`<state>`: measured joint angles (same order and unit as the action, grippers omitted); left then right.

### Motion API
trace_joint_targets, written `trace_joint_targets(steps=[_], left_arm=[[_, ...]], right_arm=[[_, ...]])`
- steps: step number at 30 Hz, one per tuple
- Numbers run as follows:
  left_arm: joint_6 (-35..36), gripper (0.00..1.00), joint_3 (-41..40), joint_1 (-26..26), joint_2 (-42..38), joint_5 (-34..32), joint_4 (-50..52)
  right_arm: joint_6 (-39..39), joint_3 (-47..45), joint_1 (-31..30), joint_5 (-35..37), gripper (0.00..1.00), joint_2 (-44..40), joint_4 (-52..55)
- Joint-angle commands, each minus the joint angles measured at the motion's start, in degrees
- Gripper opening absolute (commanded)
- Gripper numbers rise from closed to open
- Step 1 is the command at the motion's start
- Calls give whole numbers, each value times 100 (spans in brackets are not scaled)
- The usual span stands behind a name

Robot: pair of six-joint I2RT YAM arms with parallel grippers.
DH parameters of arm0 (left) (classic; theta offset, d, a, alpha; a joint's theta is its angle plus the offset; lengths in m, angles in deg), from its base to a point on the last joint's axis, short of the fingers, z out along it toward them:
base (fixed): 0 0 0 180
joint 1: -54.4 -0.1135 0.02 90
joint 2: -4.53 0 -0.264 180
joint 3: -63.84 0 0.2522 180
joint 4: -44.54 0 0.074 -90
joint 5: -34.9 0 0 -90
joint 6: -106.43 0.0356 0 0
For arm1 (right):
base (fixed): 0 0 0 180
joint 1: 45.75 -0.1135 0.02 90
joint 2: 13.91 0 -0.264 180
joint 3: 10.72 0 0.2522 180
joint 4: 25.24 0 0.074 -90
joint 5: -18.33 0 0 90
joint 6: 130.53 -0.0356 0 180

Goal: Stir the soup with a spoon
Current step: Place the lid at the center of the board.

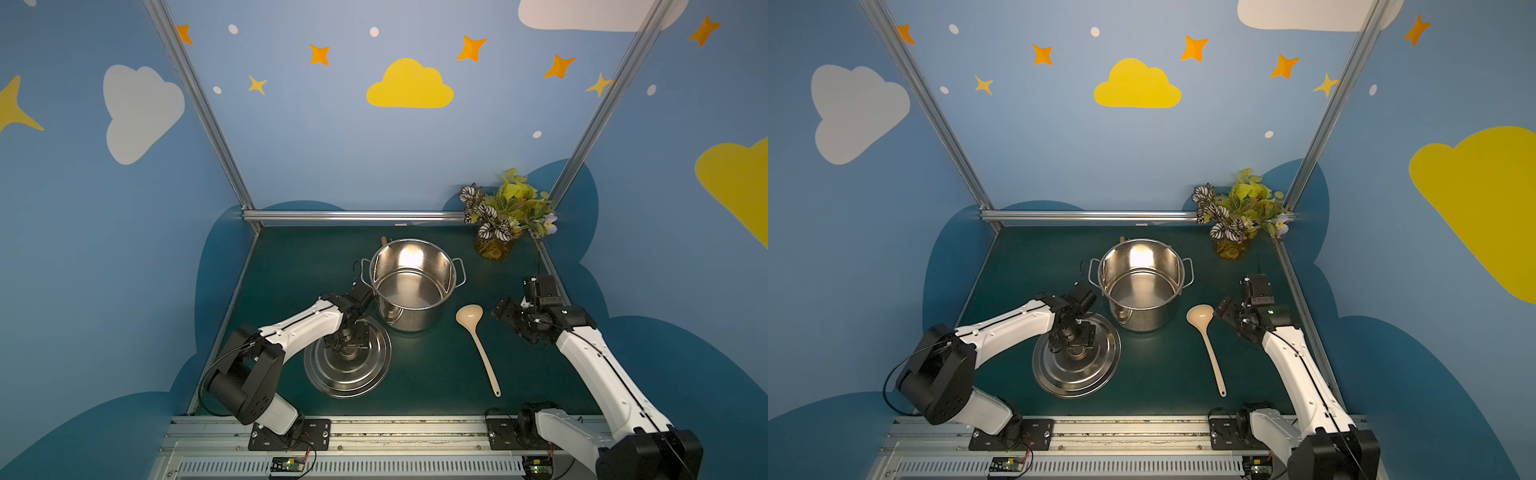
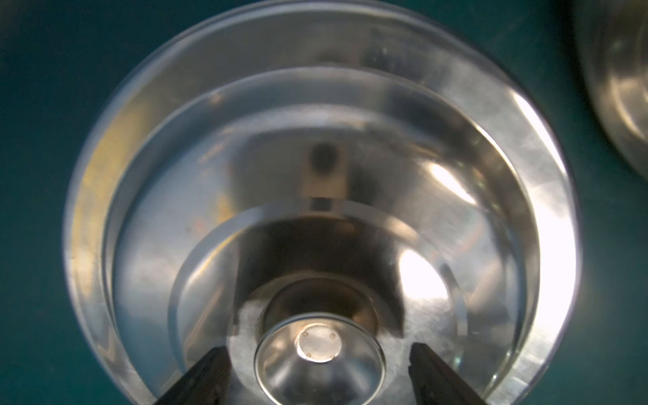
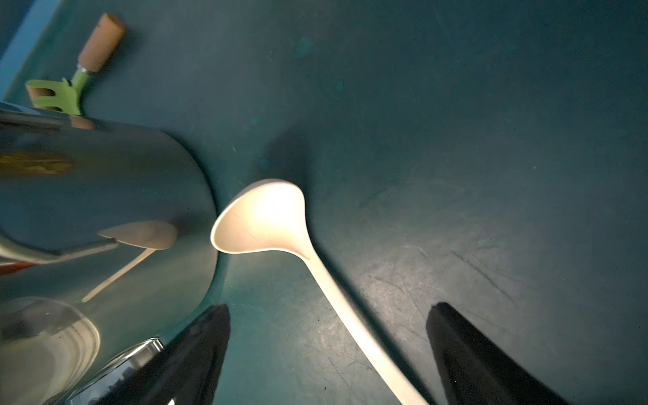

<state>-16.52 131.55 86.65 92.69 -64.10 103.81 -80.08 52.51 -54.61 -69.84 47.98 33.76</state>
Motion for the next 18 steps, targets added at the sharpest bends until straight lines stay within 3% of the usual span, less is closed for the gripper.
trace_joint_targets(steps=[1,8,18], left_arm=[[60,100,6,-26,-131,-8,1],[139,100,203,-26,-819,53,156],[610,100,760,-35,-1576,881,-6]], right_arm=[[-115,-41,-88,-95,94,219,442],[-41,71,-565,-539,90,1006,645],[82,73,-1065,-682,74,1921,569]])
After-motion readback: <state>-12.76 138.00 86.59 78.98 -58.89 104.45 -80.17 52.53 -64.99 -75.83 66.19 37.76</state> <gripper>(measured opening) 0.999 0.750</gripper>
